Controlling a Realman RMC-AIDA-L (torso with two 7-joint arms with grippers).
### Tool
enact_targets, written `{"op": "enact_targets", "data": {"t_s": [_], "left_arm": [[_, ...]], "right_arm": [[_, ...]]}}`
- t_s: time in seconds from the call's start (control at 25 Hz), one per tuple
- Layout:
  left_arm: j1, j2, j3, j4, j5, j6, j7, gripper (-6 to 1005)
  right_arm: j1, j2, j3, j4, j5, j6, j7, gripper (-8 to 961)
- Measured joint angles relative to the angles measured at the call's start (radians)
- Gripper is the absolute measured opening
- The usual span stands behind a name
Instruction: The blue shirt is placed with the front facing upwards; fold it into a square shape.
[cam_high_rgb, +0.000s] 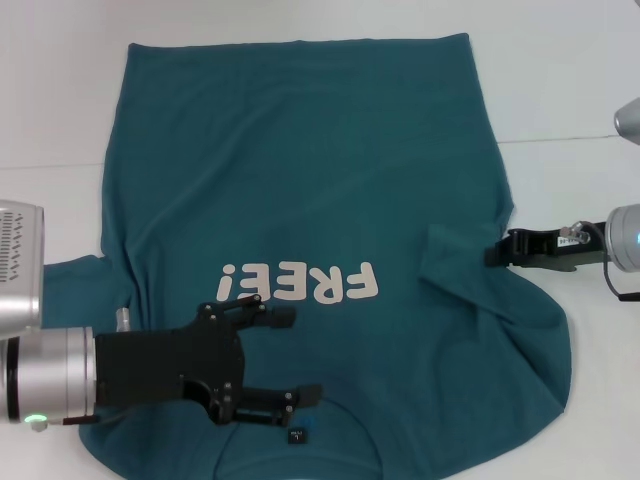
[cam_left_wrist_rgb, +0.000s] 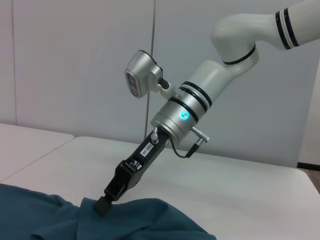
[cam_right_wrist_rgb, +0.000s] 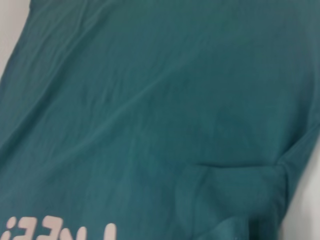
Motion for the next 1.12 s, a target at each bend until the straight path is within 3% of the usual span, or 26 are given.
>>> {"op": "enact_targets", "data": {"t_s": [1.12], "left_arm": [[0.003,0.002,-0.011,-0.002,-0.007,0.000,-0.003,937]], "right_arm": [[0.053,0.068,-0.002,-0.029,0.013,-0.112,0.003,67]]}}
